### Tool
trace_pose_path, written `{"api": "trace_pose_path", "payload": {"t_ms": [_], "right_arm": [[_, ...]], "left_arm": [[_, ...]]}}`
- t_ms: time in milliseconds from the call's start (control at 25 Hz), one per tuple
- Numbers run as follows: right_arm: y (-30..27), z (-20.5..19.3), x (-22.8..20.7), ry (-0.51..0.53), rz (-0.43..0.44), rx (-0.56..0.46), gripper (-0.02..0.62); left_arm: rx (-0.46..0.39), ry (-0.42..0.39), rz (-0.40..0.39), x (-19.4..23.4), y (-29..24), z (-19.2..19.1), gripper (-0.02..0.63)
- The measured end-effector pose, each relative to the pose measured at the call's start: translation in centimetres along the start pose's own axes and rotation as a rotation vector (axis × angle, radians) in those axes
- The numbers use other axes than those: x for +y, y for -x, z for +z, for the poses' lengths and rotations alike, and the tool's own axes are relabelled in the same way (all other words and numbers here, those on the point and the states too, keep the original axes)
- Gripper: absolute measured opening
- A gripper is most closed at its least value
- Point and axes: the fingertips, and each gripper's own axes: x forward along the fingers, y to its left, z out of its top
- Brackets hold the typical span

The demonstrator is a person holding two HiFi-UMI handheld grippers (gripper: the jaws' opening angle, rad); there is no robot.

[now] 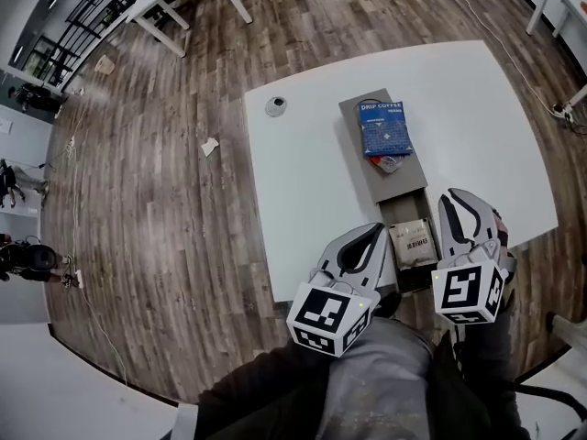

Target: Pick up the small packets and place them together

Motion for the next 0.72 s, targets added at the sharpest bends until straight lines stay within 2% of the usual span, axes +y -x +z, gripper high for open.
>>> {"api": "trace_pose_path", "payload": {"t_ms": [160,440,560,720], "right_arm": [[3.1,-2.4,1.7,-0.055,0.028,0.025,0.041],[3.9,-4.9,8.0,-0.106,0.229,0.084,0.053],[2.9,-5.3,10.4,-0.094,0.329,0.127,0.114],[1.3,-6.8,14.1,-0.022,0.49,0.23,0.267]], "left_arm": [[0.011,-0.017,-0.037,-2.7,1.0,-0.7,0.003],[0.029,-0.014,-0.069,-4.1,1.3,-1.8,0.003],[0.03,-0.005,-0.062,-3.3,1.3,-1.7,0.003],[0.036,0.017,-0.036,-1.5,1.1,-1.7,0.003]]}}
